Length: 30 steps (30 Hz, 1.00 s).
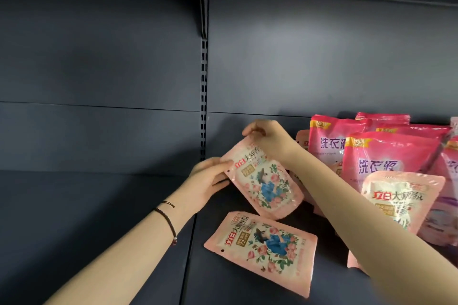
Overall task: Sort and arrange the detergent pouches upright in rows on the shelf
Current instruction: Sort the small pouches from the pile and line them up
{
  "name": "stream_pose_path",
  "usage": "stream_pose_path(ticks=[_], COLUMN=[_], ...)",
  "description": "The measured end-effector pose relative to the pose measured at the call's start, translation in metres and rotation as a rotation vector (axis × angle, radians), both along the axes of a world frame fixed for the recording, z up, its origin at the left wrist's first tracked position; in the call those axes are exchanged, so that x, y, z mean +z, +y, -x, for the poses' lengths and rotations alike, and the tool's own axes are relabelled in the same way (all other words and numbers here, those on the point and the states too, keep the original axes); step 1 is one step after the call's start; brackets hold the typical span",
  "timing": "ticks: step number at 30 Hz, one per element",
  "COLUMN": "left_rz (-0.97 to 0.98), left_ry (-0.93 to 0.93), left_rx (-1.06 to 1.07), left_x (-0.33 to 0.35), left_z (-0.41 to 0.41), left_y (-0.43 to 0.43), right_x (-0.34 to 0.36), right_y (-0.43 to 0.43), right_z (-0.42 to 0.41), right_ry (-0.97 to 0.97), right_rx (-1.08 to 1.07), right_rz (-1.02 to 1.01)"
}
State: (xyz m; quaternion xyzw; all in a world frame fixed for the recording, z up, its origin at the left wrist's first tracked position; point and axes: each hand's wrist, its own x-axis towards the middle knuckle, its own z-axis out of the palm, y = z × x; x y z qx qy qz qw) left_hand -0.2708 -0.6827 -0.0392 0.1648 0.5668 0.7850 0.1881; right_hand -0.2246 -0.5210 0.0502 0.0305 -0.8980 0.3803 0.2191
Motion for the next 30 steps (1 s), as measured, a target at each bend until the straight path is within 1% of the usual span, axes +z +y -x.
stream_pose_path(ticks=[1, 3, 6, 9, 11, 13, 14, 15, 17, 20, 22, 26, 30], left_rz=[-0.073, -0.150, -0.127, -0.097, -0.075, -0.035, -0.007, 0.013, 0.003, -0.068, -0.132, -0.232, -0.206], left_ry=[-0.007, -0.010, 0.016, 0.017, 0.037, 0.077, 0.110, 0.145, 0.207, 0.307, 0.351, 0.327, 0.318], left_rx=[-0.018, -0.039, 0.046, 0.145, 0.166, 0.191, 0.215, 0.240, 0.272, 0.259, 0.229, 0.147, 0.149], left_x=[0.003, 0.008, 0.007, 0.002, 0.002, 0.005, 0.008, 0.011, 0.021, 0.045, 0.061, 0.068, 0.057], left_z=[-0.001, -0.006, -0.010, -0.013, -0.016, -0.021, -0.023, -0.025, -0.032, -0.049, -0.069, -0.118, -0.163], left_y=[0.001, 0.005, 0.006, 0.005, 0.006, 0.007, 0.007, 0.008, 0.008, 0.004, 0.004, 0.019, 0.044], right_x=[0.001, -0.001, -0.015, -0.033, -0.045, -0.057, -0.061, -0.063, -0.056, -0.033, -0.023, -0.024, -0.038], right_y=[0.000, -0.001, -0.005, -0.008, -0.009, -0.013, -0.015, -0.016, -0.020, -0.024, -0.025, -0.017, 0.002], right_z=[-0.003, -0.006, -0.009, -0.014, -0.020, -0.028, -0.032, -0.036, -0.045, -0.066, -0.085, -0.128, -0.168], right_ry=[0.039, 0.093, 0.140, 0.115, 0.013, -0.101, -0.122, -0.108, -0.021, 0.115, 0.194, 0.312, 0.393], right_rx=[0.025, 0.069, 0.079, -0.008, -0.076, -0.072, -0.065, -0.063, -0.063, -0.018, 0.031, 0.075, 0.027], right_rz=[0.107, 0.317, 0.490, 0.643, 0.683, 0.712, 0.728, 0.737, 0.738, 0.727, 0.755, 0.881, 0.890])
